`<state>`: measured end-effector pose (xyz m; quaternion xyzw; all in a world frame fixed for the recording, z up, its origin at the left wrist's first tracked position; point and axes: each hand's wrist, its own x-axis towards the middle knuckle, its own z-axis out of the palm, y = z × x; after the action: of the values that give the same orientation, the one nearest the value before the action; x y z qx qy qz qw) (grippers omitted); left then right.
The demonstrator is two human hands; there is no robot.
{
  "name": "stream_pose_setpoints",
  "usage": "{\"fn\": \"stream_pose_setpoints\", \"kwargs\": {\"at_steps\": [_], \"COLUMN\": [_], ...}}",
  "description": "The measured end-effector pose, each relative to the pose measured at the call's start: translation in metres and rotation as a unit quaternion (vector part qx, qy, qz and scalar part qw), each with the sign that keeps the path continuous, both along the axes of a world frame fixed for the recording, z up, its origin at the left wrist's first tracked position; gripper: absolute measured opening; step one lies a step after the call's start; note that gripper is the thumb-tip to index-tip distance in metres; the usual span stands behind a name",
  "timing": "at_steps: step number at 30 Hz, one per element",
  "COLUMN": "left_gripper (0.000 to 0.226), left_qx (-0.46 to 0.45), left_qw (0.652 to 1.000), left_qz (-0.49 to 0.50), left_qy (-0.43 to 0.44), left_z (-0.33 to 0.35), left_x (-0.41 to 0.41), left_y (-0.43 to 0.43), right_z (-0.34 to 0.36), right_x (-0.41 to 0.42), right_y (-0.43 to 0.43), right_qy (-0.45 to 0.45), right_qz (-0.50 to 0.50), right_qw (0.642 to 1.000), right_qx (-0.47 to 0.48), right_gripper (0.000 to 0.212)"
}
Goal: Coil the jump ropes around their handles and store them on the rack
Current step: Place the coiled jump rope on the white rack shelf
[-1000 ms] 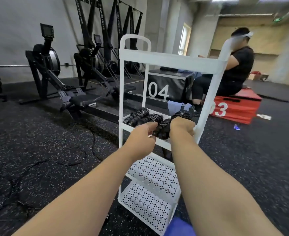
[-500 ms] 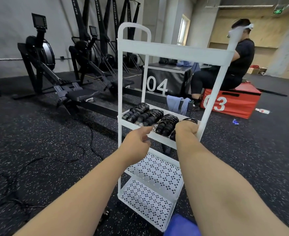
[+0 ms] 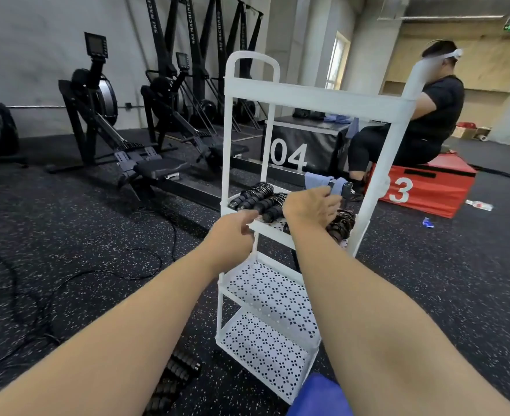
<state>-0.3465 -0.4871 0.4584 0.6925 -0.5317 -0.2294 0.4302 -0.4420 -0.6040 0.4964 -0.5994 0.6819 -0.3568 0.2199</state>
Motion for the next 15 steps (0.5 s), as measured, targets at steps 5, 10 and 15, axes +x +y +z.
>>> {"fn": "stream_pose_setpoints", "kwargs": {"at_steps": [5, 10, 15], "left_gripper": [0.047, 0.051, 0.028], "left_qx": [-0.018, 0.004, 0.026], "left_qw": [0.997, 0.989, 0.965], "left_qz": [0.054, 0.129, 0.246], "left_qy": [-0.048, -0.067, -0.084], "left_z": [0.021, 0.034, 0.031], "left_x": [0.024, 0.055, 0.094], "left_y": [0.037, 0.097, 0.171], "right_z": [0.002, -0.002, -0.013], "right_x": [0.06, 0.112, 0.15], "right_y": [0.046, 0.114, 0.179], "right_qy": [0.049, 0.052, 0.071], "right_qz": [0.128, 0.244, 0.344], "right_qw": [0.989, 0.962, 0.926], "right_qx": [-0.062, -0.114, -0.138], "right_gripper": [0.063, 0.062, 0.066]}}
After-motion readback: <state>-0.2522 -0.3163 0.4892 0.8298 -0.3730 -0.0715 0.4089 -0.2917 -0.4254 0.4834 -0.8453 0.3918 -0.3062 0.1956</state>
